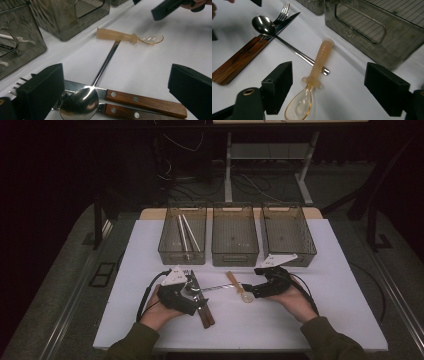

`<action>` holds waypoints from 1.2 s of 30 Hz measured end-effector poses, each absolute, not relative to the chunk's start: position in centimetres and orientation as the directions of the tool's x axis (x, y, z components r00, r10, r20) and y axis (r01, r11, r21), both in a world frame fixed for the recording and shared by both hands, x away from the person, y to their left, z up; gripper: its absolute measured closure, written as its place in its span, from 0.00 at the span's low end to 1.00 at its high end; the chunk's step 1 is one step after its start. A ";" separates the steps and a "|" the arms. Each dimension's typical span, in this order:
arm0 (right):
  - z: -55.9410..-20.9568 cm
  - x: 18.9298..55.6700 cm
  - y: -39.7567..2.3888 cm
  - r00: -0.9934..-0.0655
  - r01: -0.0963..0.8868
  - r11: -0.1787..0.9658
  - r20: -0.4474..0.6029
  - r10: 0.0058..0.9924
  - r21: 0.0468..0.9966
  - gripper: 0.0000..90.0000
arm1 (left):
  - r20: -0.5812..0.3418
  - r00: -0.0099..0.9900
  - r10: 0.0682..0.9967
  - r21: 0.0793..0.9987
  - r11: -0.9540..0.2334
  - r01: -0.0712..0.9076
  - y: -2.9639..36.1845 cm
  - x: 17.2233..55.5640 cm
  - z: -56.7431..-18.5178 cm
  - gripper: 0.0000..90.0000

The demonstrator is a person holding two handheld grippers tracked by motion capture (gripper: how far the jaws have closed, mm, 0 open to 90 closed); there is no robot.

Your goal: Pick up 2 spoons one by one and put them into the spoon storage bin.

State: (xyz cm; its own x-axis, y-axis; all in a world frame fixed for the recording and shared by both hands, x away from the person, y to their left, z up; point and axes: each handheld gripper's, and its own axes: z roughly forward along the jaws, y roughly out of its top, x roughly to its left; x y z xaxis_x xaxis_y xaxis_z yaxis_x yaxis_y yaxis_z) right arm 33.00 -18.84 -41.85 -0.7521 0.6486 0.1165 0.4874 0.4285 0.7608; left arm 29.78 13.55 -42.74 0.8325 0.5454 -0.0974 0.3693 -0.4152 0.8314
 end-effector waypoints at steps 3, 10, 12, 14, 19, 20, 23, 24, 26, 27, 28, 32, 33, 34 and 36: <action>-41.9 33.7 -18.2 -0.744 0.498 0.419 0.126 0.656 0.759 0.32 | -0.104 0.831 0.546 0.838 -0.402 0.369 13.7 29.6 -42.8 0.00; -42.3 35.3 -16.5 -0.735 0.528 0.419 0.151 0.661 0.738 0.46 | -0.116 0.828 0.549 0.841 -0.388 0.376 14.1 29.2 -42.8 0.00; -42.4 35.7 -16.1 -0.730 0.539 0.418 0.158 0.665 0.732 0.49 | -0.115 0.826 0.551 0.844 -0.385 0.374 14.2 29.1 -42.8 0.00; -42.6 36.0 -15.7 -0.730 0.547 0.419 0.168 0.663 0.725 0.52 | -0.112 0.826 0.553 0.844 -0.386 0.373 14.4 28.9 -42.7 0.00; -42.9 36.7 -14.4 -0.726 0.562 0.442 0.162 0.668 0.699 0.59 | -0.115 0.824 0.555 0.845 -0.381 0.375 14.6 28.6 -42.7 0.00; -43.0 36.8 -14.1 -0.725 0.564 0.448 0.157 0.671 0.694 0.60 | -0.116 0.824 0.555 0.844 -0.383 0.377 14.6 28.5 -42.7 0.00; -43.3 37.3 -13.6 -0.722 0.572 0.457 0.154 0.674 0.681 0.64 | -0.117 0.826 0.552 0.846 -0.380 0.374 14.6 28.3 -42.8 0.00; -43.5 37.4 -13.5 -0.722 0.576 0.463 0.153 0.675 0.674 0.66 | -0.118 0.826 0.551 0.846 -0.380 0.374 14.6 28.3 -42.8 0.00; -43.8 37.5 -13.1 -0.724 0.580 0.476 0.153 0.672 0.661 0.67 | -0.119 0.829 0.546 0.844 -0.383 0.374 14.7 28.4 -42.8 0.00; -44.0 37.5 -13.0 -0.728 0.580 0.483 0.150 0.669 0.656 0.68 | -0.121 0.830 0.545 0.847 -0.380 0.373 14.7 28.4 -42.9 0.00; -44.2 37.5 -12.9 -0.728 0.582 0.492 0.146 0.669 0.648 0.70 | -0.121 0.830 0.544 0.847 -0.380 0.372 14.7 28.5 -42.9 0.00; -44.3 37.5 -12.6 -0.733 0.572 0.516 0.114 0.671 0.637 0.74 | -0.121 0.831 0.543 0.849 -0.378 0.370 14.7 28.4 -42.8 0.00; -44.3 37.5 -12.5 -0.732 0.574 0.519 0.113 0.672 0.634 0.74 | -0.121 0.832 0.542 0.849 -0.378 0.370 14.7 28.4 -42.8 0.00; -44.3 37.5 -12.5 -0.732 0.574 0.522 0.110 0.672 0.631 0.76 | -0.121 0.832 0.541 0.848 -0.379 0.370 14.7 28.5 -42.8 0.00; -44.2 37.5 -12.4 -0.735 0.567 0.532 0.095 0.671 0.629 0.79 | -0.123 0.832 0.541 0.849 -0.378 0.370 14.7 28.5 -42.9 0.00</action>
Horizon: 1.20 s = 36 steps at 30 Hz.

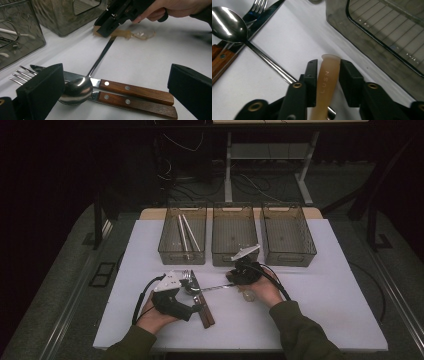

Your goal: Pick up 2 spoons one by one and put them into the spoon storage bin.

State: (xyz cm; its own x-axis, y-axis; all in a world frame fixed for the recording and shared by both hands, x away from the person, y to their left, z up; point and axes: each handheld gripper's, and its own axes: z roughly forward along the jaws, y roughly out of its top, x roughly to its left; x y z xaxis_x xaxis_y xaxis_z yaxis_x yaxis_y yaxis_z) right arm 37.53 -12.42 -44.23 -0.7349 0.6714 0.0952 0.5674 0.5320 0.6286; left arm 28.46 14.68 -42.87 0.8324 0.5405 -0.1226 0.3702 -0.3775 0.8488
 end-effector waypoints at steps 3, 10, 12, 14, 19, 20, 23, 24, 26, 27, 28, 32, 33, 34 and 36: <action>-44.2 37.5 -12.4 -0.737 0.560 0.537 0.084 0.670 0.631 0.81 | -0.121 0.832 0.541 0.848 -0.380 0.370 14.7 28.5 -42.8 0.00; -44.0 37.5 -12.6 -0.738 0.566 0.528 0.103 0.667 0.633 0.82 | -0.123 0.835 0.536 0.849 -0.379 0.368 14.7 28.5 -42.9 0.00; -43.7 37.5 -12.8 -0.740 0.563 0.523 0.110 0.663 0.640 0.82 | -0.123 0.837 0.533 0.847 -0.383 0.369 14.7 28.5 -42.9 0.00; -43.4 37.4 -13.1 -0.741 0.565 0.513 0.123 0.660 0.646 0.82 | -0.124 0.836 0.534 0.845 -0.385 0.371 14.7 28.5 -43.0 0.00; -42.4 37.2 -13.7 -0.741 0.562 0.486 0.145 0.656 0.670 0.82 | -0.124 0.836 0.534 0.846 -0.384 0.371 14.7 28.5 -42.9 0.00; -42.2 37.1 -13.8 -0.743 0.561 0.484 0.150 0.653 0.672 0.82 | -0.124 0.836 0.534 0.846 -0.384 0.370 14.7 28.5 -42.9 0.00; -41.4 37.0 -14.1 -0.745 0.552 0.472 0.152 0.649 0.688 0.82 | -0.126 0.835 0.536 0.846 -0.382 0.372 14.7 28.5 -43.0 0.00; -41.0 37.0 -14.2 -0.744 0.553 0.466 0.158 0.649 0.691 0.82 | -0.126 0.835 0.536 0.845 -0.384 0.373 14.7 28.5 -43.0 0.00; -40.5 37.1 -14.3 -0.747 0.548 0.461 0.161 0.645 0.697 0.82 | -0.127 0.835 0.535 0.844 -0.384 0.374 14.7 28.5 -43.0 0.00; -40.3 37.2 -14.3 -0.748 0.545 0.461 0.158 0.645 0.700 0.82 | -0.127 0.835 0.535 0.845 -0.382 0.374 14.7 28.5 -43.0 0.00; -40.0 37.2 -14.3 -0.748 0.542 0.459 0.155 0.645 0.704 0.82 | -0.127 0.836 0.534 0.844 -0.385 0.374 14.7 28.5 -42.9 0.00; -39.0 37.4 -14.4 -0.751 0.536 0.455 0.155 0.642 0.712 0.82 | -0.128 0.835 0.534 0.845 -0.382 0.374 14.7 28.5 -43.0 0.00; -38.8 37.4 -14.4 -0.754 0.532 0.452 0.158 0.637 0.716 0.82 | -0.128 0.835 0.535 0.845 -0.383 0.374 14.7 28.5 -43.0 0.00; -38.5 37.5 -14.5 -0.757 0.528 0.449 0.159 0.634 0.720 0.82 | -0.128 0.835 0.536 0.844 -0.383 0.376 14.7 28.5 -43.0 0.00; -37.9 37.8 -14.6 -0.753 0.525 0.441 0.156 0.639 0.728 0.82 | -0.131 0.833 0.537 0.844 -0.380 0.378 14.7 28.5 -43.0 0.00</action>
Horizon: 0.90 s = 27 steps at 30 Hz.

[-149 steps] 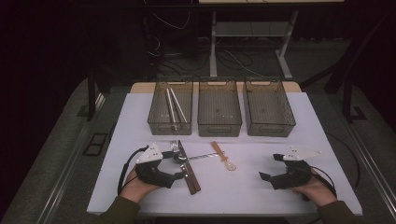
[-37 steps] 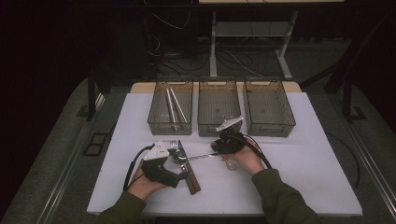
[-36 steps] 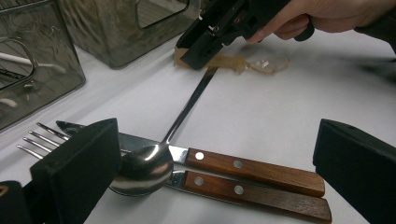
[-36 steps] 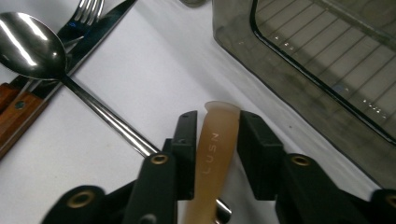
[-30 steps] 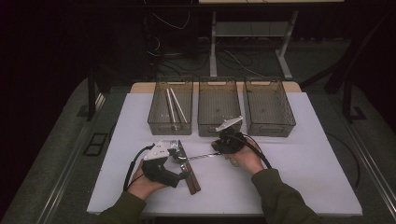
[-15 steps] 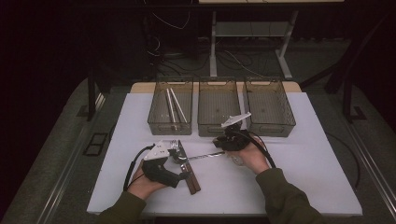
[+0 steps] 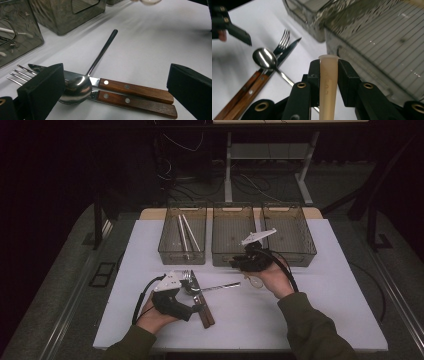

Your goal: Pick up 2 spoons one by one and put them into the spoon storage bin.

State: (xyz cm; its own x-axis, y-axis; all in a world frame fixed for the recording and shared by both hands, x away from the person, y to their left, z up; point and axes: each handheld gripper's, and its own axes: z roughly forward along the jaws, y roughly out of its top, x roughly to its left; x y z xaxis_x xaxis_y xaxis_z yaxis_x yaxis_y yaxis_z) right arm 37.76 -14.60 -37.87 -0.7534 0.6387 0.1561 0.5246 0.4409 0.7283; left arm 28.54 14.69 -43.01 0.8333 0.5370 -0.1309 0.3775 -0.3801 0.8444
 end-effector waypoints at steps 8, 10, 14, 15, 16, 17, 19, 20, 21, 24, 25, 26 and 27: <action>-35.1 39.5 -14.9 -0.748 0.499 0.421 0.131 0.651 0.757 0.82 | -0.135 0.832 0.538 0.844 -0.378 0.381 14.6 28.5 -43.0 0.00; -34.4 40.1 -15.0 -0.741 0.501 0.411 0.132 0.658 0.761 0.82 | -0.132 0.833 0.537 0.843 -0.382 0.379 14.7 28.5 -43.0 0.00; -33.4 41.4 -15.0 -0.736 0.494 0.410 0.118 0.667 0.767 0.82 | -0.134 0.835 0.534 0.842 -0.382 0.380 14.7 28.6 -43.0 0.00; -33.2 41.8 -14.9 -0.731 0.496 0.405 0.118 0.672 0.768 0.82 | -0.135 0.835 0.533 0.843 -0.382 0.380 14.7 28.6 -43.0 0.00; -33.0 42.2 -14.9 -0.729 0.497 0.403 0.118 0.674 0.768 0.82 | -0.136 0.834 0.534 0.846 -0.376 0.379 14.7 28.6 -43.0 0.00; -32.9 42.6 -15.0 -0.729 0.495 0.402 0.117 0.675 0.770 0.82 | -0.133 0.836 0.532 0.844 -0.382 0.377 14.8 28.6 -43.0 0.00; -32.8 43.5 -14.9 -0.721 0.500 0.399 0.113 0.684 0.769 0.82 | -0.141 0.833 0.534 0.847 -0.370 0.381 14.7 28.6 -43.0 0.00; -32.9 43.9 -15.0 -0.717 0.500 0.399 0.109 0.689 0.769 0.82 | -0.141 0.834 0.534 0.848 -0.370 0.380 14.7 28.6 -43.0 0.00; -32.9 44.4 -15.0 -0.714 0.503 0.401 0.106 0.692 0.766 0.82 | -0.142 0.834 0.533 0.848 -0.370 0.380 14.7 28.6 -43.0 0.00; -33.0 45.7 -15.0 -0.701 0.510 0.404 0.095 0.707 0.760 0.82 | -0.142 0.835 0.532 0.845 -0.374 0.382 14.8 28.6 -42.9 0.01; -33.0 46.1 -15.0 -0.696 0.517 0.396 0.103 0.711 0.759 0.82 | -0.142 0.834 0.533 0.845 -0.373 0.383 14.8 28.6 -42.9 0.01; -33.1 46.5 -15.1 -0.694 0.520 0.389 0.109 0.712 0.760 0.82 | -0.138 0.836 0.531 0.846 -0.376 0.378 14.9 28.6 -42.9 0.01; -33.2 46.9 -15.1 -0.686 0.528 0.386 0.112 0.719 0.757 0.82 | -0.139 0.836 0.530 0.848 -0.373 0.377 14.9 28.6 -42.9 0.01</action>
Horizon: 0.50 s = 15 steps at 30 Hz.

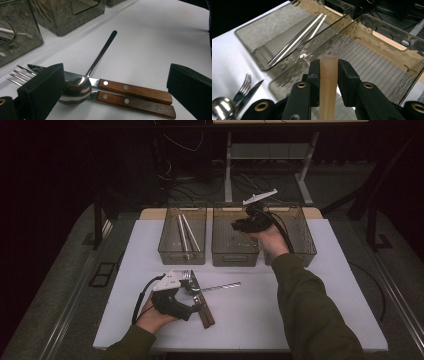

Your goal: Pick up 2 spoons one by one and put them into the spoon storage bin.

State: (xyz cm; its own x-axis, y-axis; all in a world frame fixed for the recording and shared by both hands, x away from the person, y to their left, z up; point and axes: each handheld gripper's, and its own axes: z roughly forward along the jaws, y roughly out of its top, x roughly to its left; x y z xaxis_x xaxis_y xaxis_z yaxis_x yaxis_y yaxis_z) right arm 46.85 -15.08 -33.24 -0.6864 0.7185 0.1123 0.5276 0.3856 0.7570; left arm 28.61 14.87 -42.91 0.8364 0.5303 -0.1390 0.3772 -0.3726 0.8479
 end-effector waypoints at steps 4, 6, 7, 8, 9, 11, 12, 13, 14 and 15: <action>-34.0 48.1 -15.1 -0.673 0.542 0.389 0.107 0.732 0.745 0.82 | -0.141 0.837 0.529 0.851 -0.368 0.376 14.9 28.6 -42.9 0.01; -34.4 48.5 -15.1 -0.664 0.551 0.382 0.113 0.739 0.742 0.82 | -0.142 0.836 0.529 0.850 -0.367 0.377 14.9 28.6 -42.9 0.01; -34.6 48.7 -15.1 -0.659 0.559 0.379 0.119 0.742 0.737 0.82 | -0.144 0.836 0.530 0.851 -0.364 0.377 14.9 28.6 -42.9 0.01; -34.8 48.9 -15.2 -0.656 0.562 0.374 0.122 0.744 0.738 0.82 | -0.148 0.834 0.531 0.853 -0.358 0.379 14.8 28.6 -42.9 0.01; -35.0 49.0 -15.2 -0.652 0.568 0.372 0.126 0.748 0.734 0.82 | -0.147 0.835 0.531 0.853 -0.359 0.379 14.8 28.6 -42.9 0.01; -35.4 49.3 -15.1 -0.643 0.577 0.363 0.132 0.754 0.732 0.82 | -0.148 0.835 0.529 0.852 -0.361 0.380 14.9 28.6 -42.9 0.01; -35.6 49.5 -15.1 -0.643 0.577 0.366 0.130 0.755 0.730 0.82 | -0.148 0.836 0.529 0.852 -0.361 0.380 14.9 28.6 -42.9 0.01; -35.7 49.6 -14.9 -0.639 0.581 0.365 0.130 0.758 0.728 0.82 | -0.149 0.835 0.529 0.851 -0.361 0.381 14.9 28.6 -42.9 0.01; -35.9 49.7 -14.8 -0.636 0.584 0.364 0.130 0.761 0.725 0.82 | -0.149 0.835 0.529 0.851 -0.361 0.381 14.9 28.6 -42.9 0.01; -36.0 49.8 -14.7 -0.635 0.585 0.364 0.130 0.762 0.724 0.82 | -0.149 0.836 0.528 0.851 -0.362 0.380 14.9 28.6 -42.9 0.01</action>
